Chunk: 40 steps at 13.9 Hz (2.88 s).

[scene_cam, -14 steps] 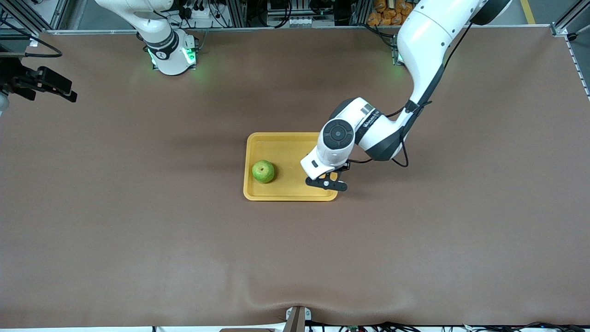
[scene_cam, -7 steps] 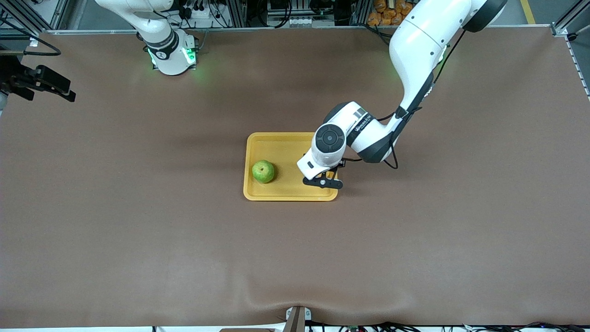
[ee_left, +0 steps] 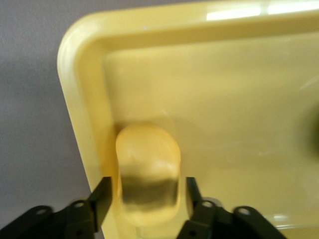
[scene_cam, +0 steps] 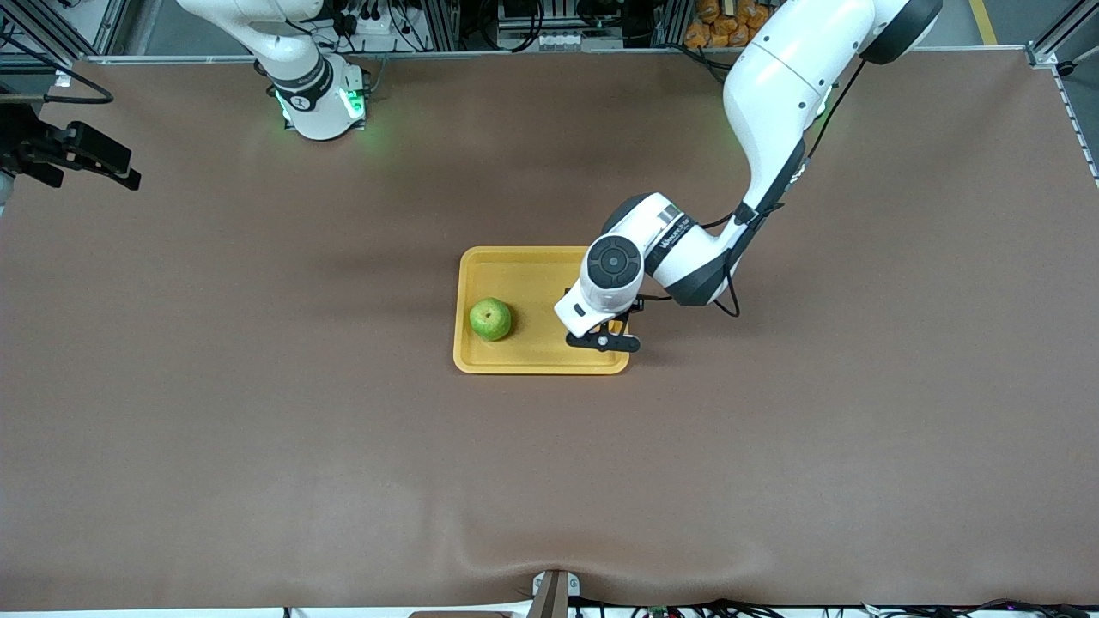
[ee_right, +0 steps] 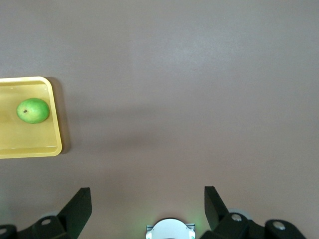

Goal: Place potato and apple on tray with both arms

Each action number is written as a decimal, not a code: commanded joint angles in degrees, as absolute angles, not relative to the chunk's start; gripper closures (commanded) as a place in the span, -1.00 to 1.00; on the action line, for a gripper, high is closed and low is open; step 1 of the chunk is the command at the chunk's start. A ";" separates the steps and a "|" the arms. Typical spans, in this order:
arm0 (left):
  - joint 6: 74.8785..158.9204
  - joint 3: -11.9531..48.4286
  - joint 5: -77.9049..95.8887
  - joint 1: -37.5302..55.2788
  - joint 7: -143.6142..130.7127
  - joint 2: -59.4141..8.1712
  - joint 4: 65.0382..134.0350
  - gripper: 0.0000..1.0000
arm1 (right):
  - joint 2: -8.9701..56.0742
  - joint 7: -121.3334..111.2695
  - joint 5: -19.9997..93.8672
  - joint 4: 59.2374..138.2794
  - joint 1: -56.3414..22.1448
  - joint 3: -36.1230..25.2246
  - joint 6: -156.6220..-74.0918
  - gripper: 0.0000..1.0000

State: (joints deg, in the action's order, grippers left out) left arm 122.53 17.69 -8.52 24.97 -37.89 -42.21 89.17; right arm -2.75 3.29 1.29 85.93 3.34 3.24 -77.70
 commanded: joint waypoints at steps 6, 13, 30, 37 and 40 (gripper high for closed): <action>116.12 17.40 -10.02 20.05 -38.85 -35.00 85.43 -1.00 | -3.78 2.64 0.70 86.75 4.66 3.87 -77.70 -1.00; 101.44 17.67 -9.23 8.45 -33.69 -19.44 85.52 -1.00 | -3.69 2.99 0.88 86.75 5.01 3.87 -77.52 -1.00; 91.41 17.40 -9.14 -3.24 -18.90 -11.60 85.43 -1.00 | -3.16 2.99 1.23 86.75 5.27 3.87 -78.13 -1.00; 89.66 17.49 -9.14 -7.73 -13.89 -8.18 85.52 -1.00 | -3.16 2.90 0.88 86.75 5.19 3.87 -78.40 -1.00; 89.56 17.40 -9.05 -7.82 -11.70 -6.16 85.78 -1.00 | -3.16 2.90 0.79 86.75 5.10 3.87 -78.57 -1.00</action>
